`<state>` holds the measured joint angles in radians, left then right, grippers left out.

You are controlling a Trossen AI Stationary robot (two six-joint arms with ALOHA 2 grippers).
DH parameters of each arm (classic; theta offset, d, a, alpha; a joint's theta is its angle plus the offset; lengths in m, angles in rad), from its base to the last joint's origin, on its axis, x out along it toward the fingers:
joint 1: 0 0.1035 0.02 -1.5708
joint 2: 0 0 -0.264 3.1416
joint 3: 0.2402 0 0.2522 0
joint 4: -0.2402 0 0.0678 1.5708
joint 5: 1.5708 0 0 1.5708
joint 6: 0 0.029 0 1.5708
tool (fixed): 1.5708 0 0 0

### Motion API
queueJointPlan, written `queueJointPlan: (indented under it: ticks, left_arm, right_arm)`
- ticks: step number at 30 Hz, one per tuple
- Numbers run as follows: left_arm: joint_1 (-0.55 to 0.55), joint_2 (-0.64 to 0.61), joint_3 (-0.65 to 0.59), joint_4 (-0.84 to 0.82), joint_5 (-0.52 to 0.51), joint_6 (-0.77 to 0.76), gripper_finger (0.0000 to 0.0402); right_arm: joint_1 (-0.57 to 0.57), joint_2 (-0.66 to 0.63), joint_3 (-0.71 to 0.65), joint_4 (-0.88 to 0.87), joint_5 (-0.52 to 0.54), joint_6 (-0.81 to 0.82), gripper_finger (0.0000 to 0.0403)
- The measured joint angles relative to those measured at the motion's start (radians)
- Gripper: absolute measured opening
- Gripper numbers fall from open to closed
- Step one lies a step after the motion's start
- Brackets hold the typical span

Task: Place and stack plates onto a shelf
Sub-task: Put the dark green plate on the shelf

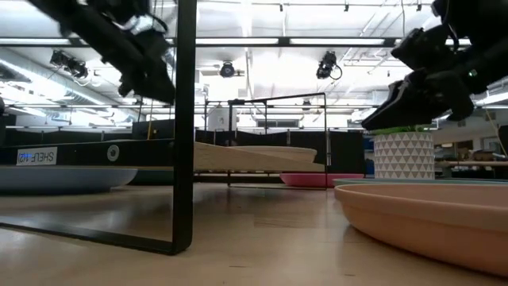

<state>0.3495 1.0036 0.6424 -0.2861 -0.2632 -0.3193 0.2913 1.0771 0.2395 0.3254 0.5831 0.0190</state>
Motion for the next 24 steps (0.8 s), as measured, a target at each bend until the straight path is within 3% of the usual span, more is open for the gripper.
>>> queueJointPlan:
  ticks: [8, 14, 24]
  left_arm:
    - [0.044, 0.271, 0.186, -0.266, 0.017, 0.042, 0.0165]
    - [0.091, 0.447, 0.248, -0.296, 0.014, 0.125, 0.02]
    - [0.132, 0.644, 0.254, -0.311, 0.035, 0.302, 0.0191]
  right_arm:
    - [0.008, -0.003, -0.081, 0.129, 0.0, 0.018, 0.0107]
    - [0.008, -0.005, -0.09, 0.182, -0.047, -0.025, 0.0107]
    - [0.008, 0.003, -0.097, 0.174, -0.064, -0.012, 0.0107]
